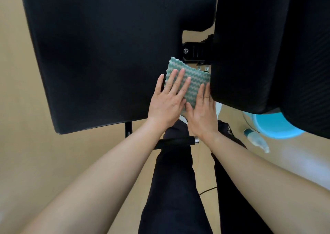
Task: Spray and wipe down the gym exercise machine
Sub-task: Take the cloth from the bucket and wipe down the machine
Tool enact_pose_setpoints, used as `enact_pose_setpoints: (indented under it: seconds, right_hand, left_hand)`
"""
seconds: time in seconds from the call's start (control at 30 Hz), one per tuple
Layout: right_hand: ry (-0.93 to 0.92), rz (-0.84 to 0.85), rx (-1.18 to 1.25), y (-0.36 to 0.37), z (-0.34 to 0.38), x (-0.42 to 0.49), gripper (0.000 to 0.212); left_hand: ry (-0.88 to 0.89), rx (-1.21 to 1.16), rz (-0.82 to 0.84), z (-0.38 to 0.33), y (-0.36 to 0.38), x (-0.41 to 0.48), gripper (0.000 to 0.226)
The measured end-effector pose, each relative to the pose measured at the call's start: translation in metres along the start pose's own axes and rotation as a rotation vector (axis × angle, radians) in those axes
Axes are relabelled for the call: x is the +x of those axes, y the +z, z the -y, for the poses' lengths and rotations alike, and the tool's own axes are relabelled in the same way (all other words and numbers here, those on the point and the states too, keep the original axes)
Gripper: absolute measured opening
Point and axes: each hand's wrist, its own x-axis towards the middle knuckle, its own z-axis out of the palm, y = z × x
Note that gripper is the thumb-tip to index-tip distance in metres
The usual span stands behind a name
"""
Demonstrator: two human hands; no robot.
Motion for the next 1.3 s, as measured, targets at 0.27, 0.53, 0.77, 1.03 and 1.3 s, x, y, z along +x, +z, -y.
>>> enact_pose_setpoints:
  seconds: [0.27, 0.53, 0.77, 1.03, 1.3]
  right_hand:
    - [-0.099, -0.001, -0.109, 0.001, 0.013, 0.0, 0.078]
    - [-0.354, 0.054, -0.201, 0.009, 0.072, -0.003, 0.078]
    - [-0.594, -0.082, -0.106, 0.011, 0.095, -0.006, 0.072]
    - [-0.401, -0.184, 0.126, 0.026, 0.09, -0.044, 0.059]
    - [-0.326, -0.016, -0.051, 0.02, 0.117, -0.001, 0.08]
  left_hand:
    - [-0.083, 0.002, -0.006, 0.022, 0.001, -0.04, 0.068]
    - [-0.382, -0.03, -0.01, 0.049, -0.001, -0.097, 0.074]
    - [-0.62, -0.095, -0.13, 0.051, -0.006, -0.135, 0.075]
    - [-0.137, -0.253, -0.298, 0.078, -0.012, -0.099, 0.046]
    - [-0.128, -0.047, -0.087, 0.107, -0.028, -0.066, 0.055]
